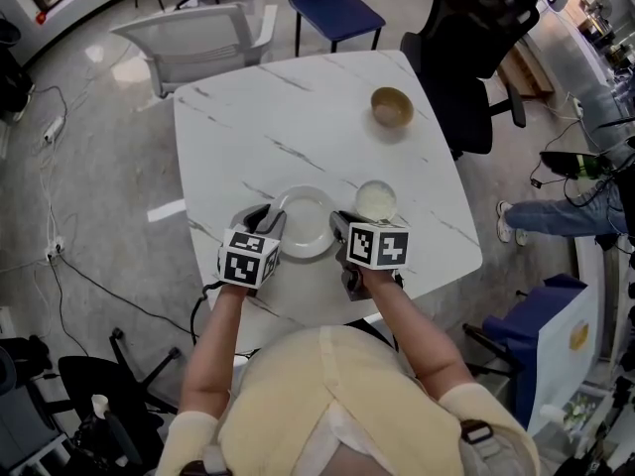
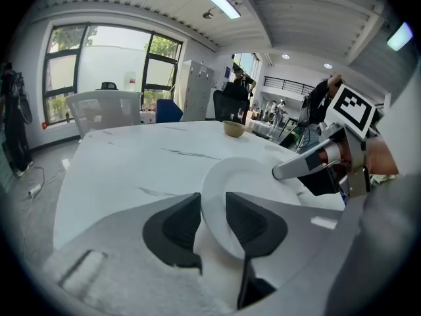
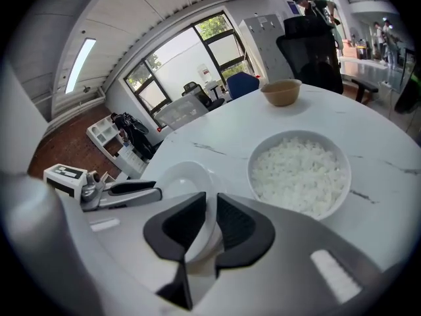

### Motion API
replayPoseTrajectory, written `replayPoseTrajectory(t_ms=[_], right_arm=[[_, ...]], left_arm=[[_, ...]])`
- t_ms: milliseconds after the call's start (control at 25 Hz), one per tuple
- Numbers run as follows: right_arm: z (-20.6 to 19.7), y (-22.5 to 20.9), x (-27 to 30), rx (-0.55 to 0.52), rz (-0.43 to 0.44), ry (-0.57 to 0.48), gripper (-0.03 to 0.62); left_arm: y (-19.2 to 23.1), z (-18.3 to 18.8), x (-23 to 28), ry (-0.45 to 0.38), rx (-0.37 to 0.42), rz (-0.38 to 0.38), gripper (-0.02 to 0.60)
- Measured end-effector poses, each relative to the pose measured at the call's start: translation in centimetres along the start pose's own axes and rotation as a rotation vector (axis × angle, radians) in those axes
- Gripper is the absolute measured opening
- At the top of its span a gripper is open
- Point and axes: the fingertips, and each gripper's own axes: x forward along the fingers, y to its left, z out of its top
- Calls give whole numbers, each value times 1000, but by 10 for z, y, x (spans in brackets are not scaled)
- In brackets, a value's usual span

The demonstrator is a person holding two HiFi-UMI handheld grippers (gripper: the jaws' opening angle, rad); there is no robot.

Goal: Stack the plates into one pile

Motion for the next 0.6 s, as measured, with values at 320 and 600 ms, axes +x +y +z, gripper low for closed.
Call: replayPoseTrajectory(t_ms=[320, 600], right_arm=[[-6, -1, 0, -96, -54, -3, 66], [-7, 0, -1, -227, -89, 3, 91]], left_arm=[[-2, -2, 4, -9, 111, 28, 133], [1, -2, 3, 0, 189, 30, 121]])
